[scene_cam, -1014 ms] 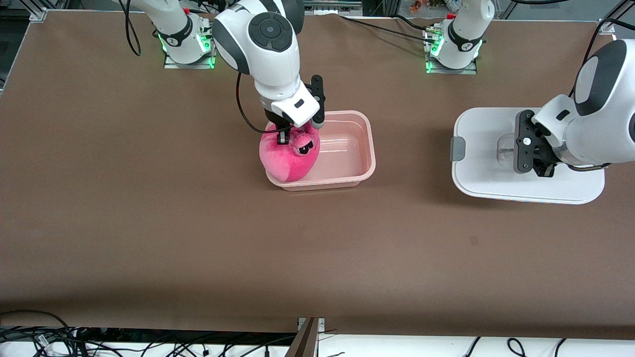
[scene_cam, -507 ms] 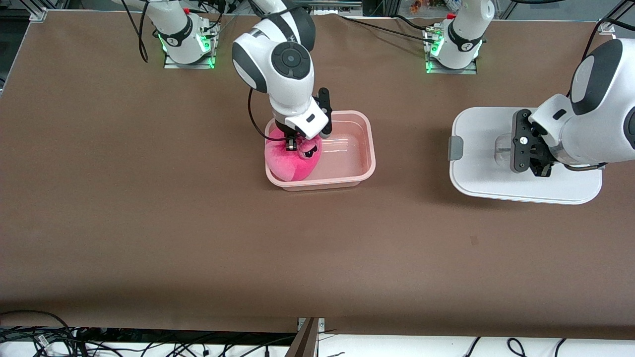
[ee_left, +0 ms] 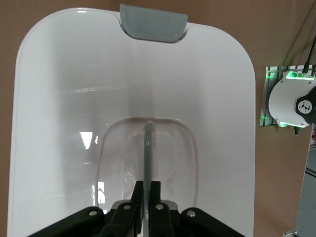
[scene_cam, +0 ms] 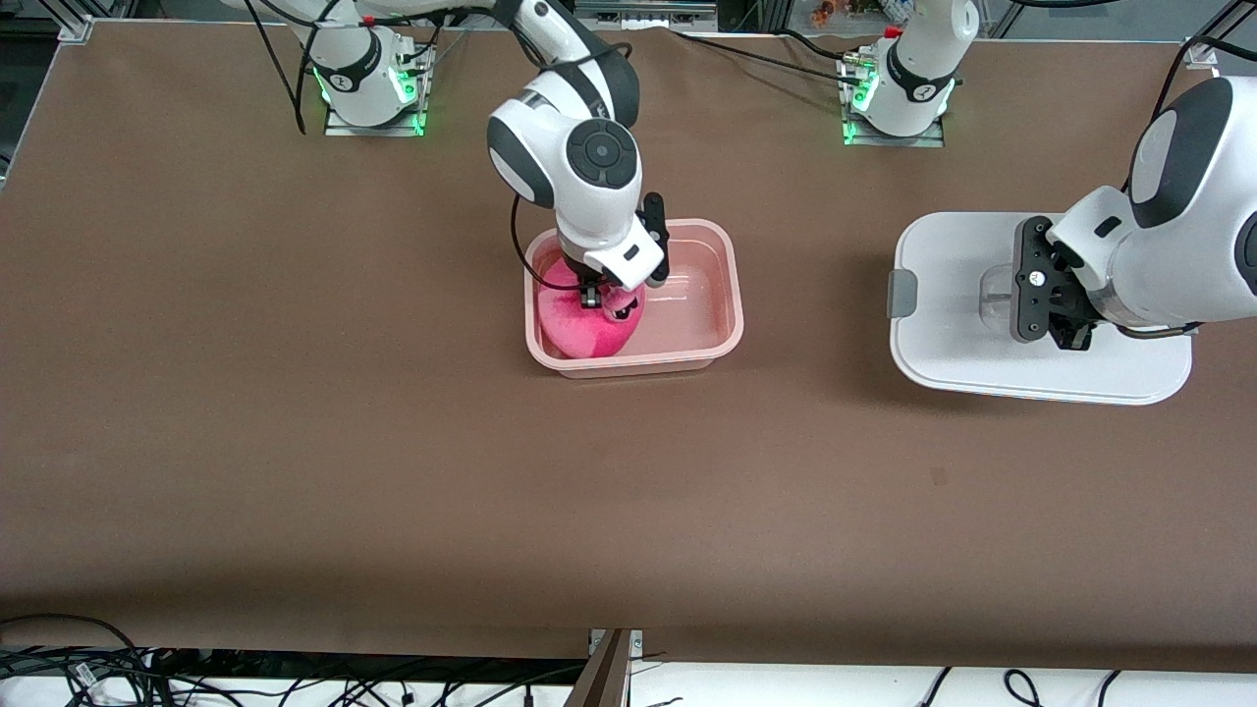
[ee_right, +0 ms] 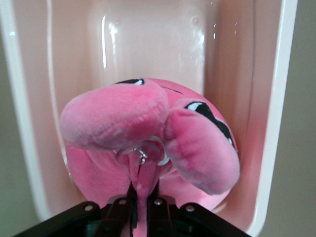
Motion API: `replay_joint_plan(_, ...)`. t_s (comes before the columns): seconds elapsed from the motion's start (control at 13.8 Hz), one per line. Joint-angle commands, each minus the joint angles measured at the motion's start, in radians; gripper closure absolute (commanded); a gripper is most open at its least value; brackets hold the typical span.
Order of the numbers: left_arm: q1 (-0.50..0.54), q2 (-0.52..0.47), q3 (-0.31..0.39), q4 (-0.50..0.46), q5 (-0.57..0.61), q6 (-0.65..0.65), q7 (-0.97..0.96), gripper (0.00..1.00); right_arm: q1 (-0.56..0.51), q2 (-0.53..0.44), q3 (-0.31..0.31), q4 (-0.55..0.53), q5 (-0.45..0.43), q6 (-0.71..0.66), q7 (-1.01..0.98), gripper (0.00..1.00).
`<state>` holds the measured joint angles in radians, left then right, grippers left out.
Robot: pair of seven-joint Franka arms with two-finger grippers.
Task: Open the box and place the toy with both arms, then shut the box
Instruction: 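Lower the plush into the box and open the right gripper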
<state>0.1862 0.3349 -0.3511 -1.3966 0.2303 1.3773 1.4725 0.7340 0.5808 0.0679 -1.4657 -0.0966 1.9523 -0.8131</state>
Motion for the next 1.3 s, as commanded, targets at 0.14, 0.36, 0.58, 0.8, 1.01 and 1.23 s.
replay_joint_plan(0.14, -0.005, 0.010, 0.003, 0.030, 0.024, -0.020, 0.025, 1.00, 0.031, 0.120, -0.007, 0.039, -0.006, 0.230, 0.130, 0.00)
replay_joint_plan(0.36, -0.007, 0.009, 0.003, 0.030, 0.023, -0.020, 0.025, 1.00, 0.082, 0.178, -0.007, 0.065, -0.008, 0.407, 0.309, 0.00)
replay_joint_plan(0.58, -0.007, 0.009, 0.001, 0.030, 0.020, -0.020, 0.022, 1.00, 0.068, 0.166, -0.008, 0.093, 0.000, 0.396, 0.335, 0.00)
replay_joint_plan(0.8, -0.007, 0.007, -0.002, 0.031, 0.012, -0.020, 0.019, 1.00, 0.018, 0.043, -0.020, 0.093, 0.033, 0.195, 0.333, 0.00)
replay_joint_plan(1.01, -0.004, 0.001, -0.006, 0.039, -0.005, -0.023, 0.026, 1.00, -0.103, -0.080, -0.023, 0.093, 0.061, 0.108, 0.328, 0.00)
replay_joint_plan(1.23, -0.011, 0.001, -0.025, 0.079, -0.112, -0.024, 0.020, 1.00, -0.224, -0.166, -0.030, 0.096, 0.061, -0.031, 0.322, 0.00)
